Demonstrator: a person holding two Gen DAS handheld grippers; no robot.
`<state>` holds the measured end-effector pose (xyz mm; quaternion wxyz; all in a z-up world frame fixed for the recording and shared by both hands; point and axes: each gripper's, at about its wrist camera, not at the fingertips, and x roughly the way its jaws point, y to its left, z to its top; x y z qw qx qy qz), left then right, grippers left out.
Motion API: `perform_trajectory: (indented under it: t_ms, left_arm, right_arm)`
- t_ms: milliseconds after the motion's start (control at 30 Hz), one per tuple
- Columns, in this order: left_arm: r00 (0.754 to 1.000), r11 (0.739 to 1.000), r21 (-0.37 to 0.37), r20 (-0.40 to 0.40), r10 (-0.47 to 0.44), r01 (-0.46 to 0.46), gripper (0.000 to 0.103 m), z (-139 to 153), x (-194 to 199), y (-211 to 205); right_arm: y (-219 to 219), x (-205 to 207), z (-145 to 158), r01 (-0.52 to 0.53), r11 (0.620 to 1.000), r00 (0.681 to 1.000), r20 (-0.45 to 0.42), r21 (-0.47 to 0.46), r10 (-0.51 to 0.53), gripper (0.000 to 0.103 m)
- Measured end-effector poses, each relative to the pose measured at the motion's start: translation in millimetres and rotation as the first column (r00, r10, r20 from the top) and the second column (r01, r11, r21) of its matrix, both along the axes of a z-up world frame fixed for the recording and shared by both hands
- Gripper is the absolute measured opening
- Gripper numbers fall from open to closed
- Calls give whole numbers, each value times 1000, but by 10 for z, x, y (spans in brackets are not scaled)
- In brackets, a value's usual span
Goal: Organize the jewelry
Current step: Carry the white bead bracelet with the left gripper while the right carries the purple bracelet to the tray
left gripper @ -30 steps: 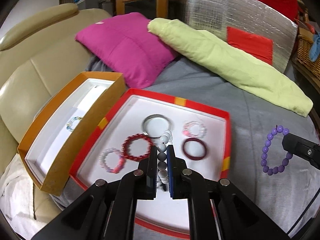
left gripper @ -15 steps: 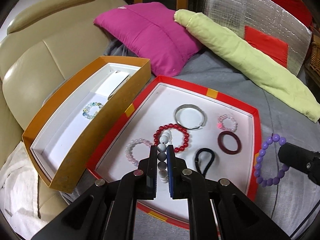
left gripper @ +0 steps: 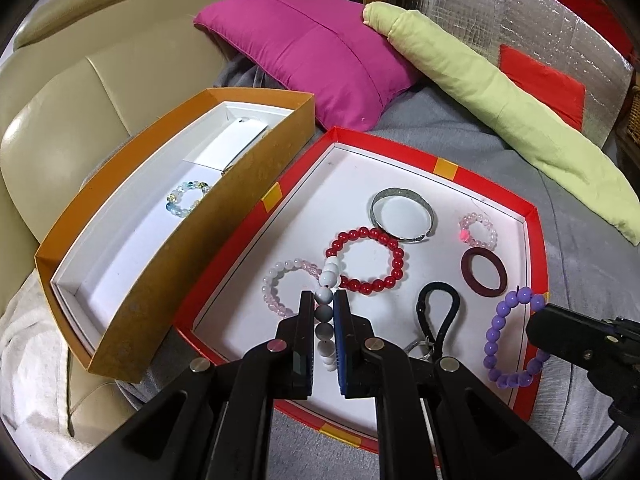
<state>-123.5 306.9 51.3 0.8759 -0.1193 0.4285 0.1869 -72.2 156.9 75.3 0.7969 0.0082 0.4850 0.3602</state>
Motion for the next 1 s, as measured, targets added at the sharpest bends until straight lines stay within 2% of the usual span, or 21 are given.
perform_trajectory:
  t_ms: [633, 1000]
  left_arm:
    - [999, 1000, -12, -39, -9, 8, 9, -217, 113, 67]
    - [998, 1000, -17, -55, -10, 9, 9, -317, 152, 105]
  right_arm:
    - [-95, 284, -249, 50, 996, 998, -26, -70, -52, 10]
    - [-54, 366, -315, 50, 996, 998, -39, -74, -53, 10]
